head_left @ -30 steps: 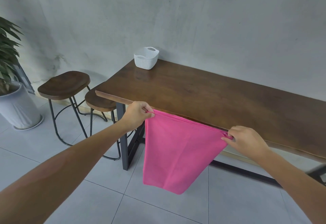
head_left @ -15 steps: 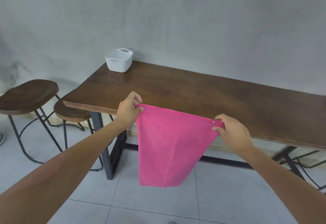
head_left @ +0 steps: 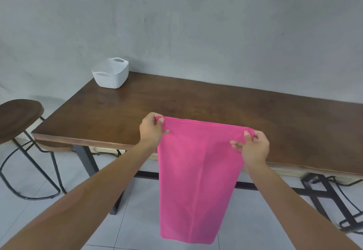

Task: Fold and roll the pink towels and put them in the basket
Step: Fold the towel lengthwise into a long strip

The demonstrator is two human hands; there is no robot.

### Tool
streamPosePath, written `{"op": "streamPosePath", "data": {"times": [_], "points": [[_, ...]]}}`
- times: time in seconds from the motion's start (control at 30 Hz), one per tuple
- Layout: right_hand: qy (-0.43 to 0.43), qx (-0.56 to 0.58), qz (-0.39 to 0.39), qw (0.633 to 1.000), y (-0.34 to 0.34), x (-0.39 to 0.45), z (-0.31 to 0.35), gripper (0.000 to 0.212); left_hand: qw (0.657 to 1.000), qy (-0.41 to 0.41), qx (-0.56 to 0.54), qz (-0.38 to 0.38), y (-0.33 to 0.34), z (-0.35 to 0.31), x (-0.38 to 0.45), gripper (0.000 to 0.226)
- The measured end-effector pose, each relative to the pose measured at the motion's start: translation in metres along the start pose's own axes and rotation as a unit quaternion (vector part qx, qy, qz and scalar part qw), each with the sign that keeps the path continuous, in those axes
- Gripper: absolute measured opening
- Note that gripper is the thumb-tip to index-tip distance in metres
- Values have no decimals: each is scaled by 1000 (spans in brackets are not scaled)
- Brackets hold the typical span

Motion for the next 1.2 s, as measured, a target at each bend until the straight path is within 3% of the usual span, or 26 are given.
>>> {"op": "streamPosePath", "data": {"times": [0.23, 0.37, 0.5, 0.63, 1.2], "points": [[9, 58, -72, 996, 1, 73, -39, 16, 996, -61, 0, -64, 74, 27, 34, 13], [23, 14, -105, 994, 3, 97, -74, 22, 991, -80, 17, -108, 101, 55, 42, 13], [24, -30, -82, 996, 9, 119, -112, 14, 988, -69, 80, -113, 110, 76, 51, 13], [-31, -62, -48, 996, 20, 147, -122, 13, 984, -40, 120, -126, 118, 79, 71, 13], [-19, -44, -30, 998, 126, 313, -131, 9, 983, -51, 94, -149, 168, 80, 243, 12]]}}
Point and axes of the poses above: each hand's wrist, its own x-axis towards the middle knuckle, its own y-axis out of the palm, z = x × y, the point moved 8 cm from there along x, towards the middle knuckle, and after that the axes turned 4 degrees about z, right-handed, at the moved point
